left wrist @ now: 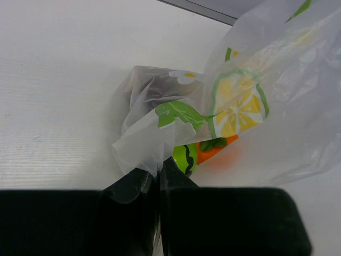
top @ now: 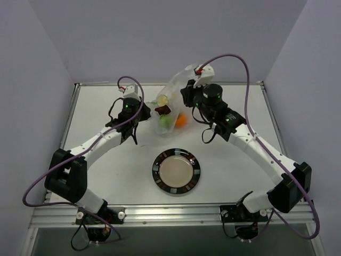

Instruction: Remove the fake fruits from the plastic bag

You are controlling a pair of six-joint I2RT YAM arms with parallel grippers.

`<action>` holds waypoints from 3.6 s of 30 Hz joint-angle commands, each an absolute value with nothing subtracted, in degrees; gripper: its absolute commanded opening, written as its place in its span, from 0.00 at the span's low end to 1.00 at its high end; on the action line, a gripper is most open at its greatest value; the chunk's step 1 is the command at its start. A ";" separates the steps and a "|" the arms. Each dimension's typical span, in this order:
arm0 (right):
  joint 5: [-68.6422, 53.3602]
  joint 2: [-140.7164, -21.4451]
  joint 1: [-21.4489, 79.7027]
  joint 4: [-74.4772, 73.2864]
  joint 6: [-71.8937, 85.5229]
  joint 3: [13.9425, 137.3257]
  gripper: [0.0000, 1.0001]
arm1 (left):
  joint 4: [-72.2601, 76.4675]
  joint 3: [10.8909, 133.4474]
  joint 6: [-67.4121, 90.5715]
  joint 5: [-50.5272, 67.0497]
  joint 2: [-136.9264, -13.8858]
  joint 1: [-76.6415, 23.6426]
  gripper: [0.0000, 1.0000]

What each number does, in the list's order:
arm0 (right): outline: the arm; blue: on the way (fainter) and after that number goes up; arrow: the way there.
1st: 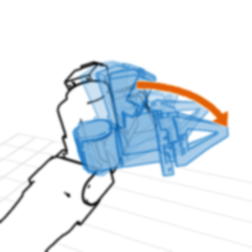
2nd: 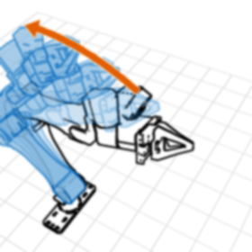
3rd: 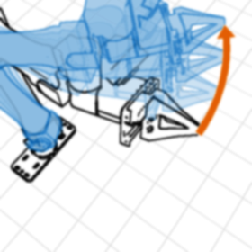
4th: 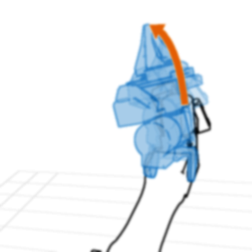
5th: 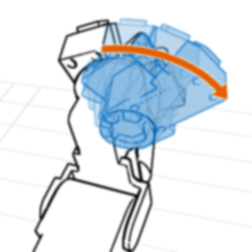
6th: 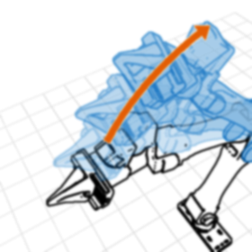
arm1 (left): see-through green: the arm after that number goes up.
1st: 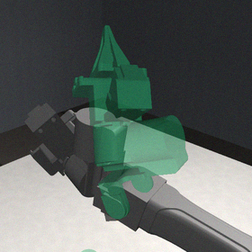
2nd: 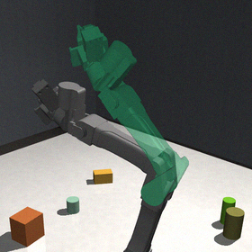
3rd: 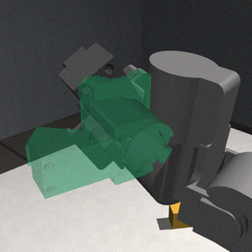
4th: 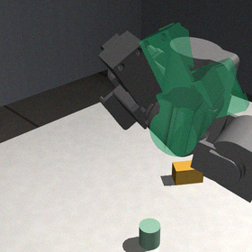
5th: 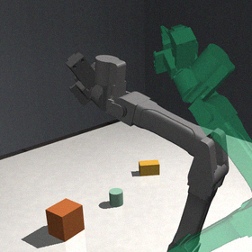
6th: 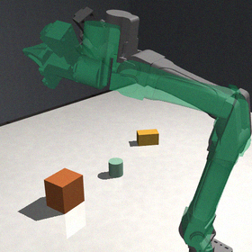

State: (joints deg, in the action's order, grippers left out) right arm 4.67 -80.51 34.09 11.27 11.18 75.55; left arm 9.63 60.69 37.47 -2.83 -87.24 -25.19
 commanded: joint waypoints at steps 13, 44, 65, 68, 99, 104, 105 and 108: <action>7.03 -94.47 42.19 5.36 5.36 82.70 0.03 | 14.23 57.48 40.34 -3.25 -79.63 -26.98 0.02; 12.22 -90.79 34.72 27.69 21.27 52.73 0.50 | 22.32 43.95 35.25 -2.64 -77.97 -31.29 0.02; 17.58 -110.30 31.38 30.32 19.95 66.18 0.61 | 25.05 41.66 34.19 0.00 -76.99 -31.82 0.02; 17.05 -112.32 31.11 30.23 20.22 66.71 0.65 | 25.14 41.75 34.19 0.00 -77.52 -31.82 0.02; 8.96 -89.76 35.59 36.22 19.95 49.66 0.19 | 28.65 41.31 37.09 -0.44 -77.78 -31.73 0.02; 7.49 -81.14 39.11 32.52 19.95 43.88 0.20 | 28.48 41.57 36.47 -1.05 -77.43 -31.73 0.02; 6.51 -77.99 39.11 32.95 20.21 42.81 0.20 | 28.48 41.57 36.47 -0.71 -77.52 -31.73 0.02; 1.18 -74.11 39.02 33.66 19.95 40.87 0.20 | 28.83 41.48 36.74 -0.53 -78.05 -31.82 0.02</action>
